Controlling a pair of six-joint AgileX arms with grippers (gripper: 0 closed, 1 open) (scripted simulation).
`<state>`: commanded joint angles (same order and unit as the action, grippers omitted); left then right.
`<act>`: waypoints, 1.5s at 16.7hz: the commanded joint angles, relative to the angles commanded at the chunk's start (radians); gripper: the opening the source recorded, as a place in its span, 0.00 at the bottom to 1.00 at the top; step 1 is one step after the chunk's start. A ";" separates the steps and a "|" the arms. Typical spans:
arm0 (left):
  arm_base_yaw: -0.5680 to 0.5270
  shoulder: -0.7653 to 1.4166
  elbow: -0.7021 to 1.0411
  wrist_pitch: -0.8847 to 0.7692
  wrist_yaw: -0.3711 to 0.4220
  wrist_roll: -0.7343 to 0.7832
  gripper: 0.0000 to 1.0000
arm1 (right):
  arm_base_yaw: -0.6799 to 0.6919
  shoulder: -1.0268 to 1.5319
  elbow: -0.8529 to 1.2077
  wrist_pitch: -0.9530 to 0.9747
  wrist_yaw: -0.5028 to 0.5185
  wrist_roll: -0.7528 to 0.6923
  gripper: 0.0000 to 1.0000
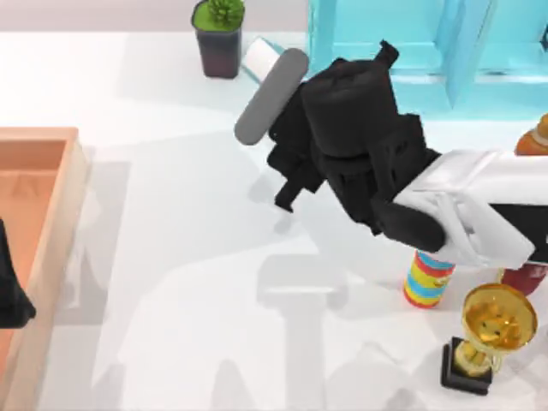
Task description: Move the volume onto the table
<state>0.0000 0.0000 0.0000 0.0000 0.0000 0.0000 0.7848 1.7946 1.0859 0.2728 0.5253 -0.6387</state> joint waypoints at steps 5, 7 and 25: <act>0.000 0.000 0.000 0.000 0.000 0.000 1.00 | 0.204 0.202 0.111 0.071 0.247 -0.295 0.00; 0.000 0.000 0.000 0.000 0.000 0.000 1.00 | 0.263 0.264 0.146 0.094 0.325 -0.385 0.00; 0.000 0.000 0.000 0.000 0.000 0.000 1.00 | 0.346 0.346 0.183 0.118 0.437 -0.490 0.00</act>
<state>0.0000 0.0000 0.0000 0.0000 0.0000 0.0000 1.1312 2.1405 1.2692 0.3908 0.9628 -1.1284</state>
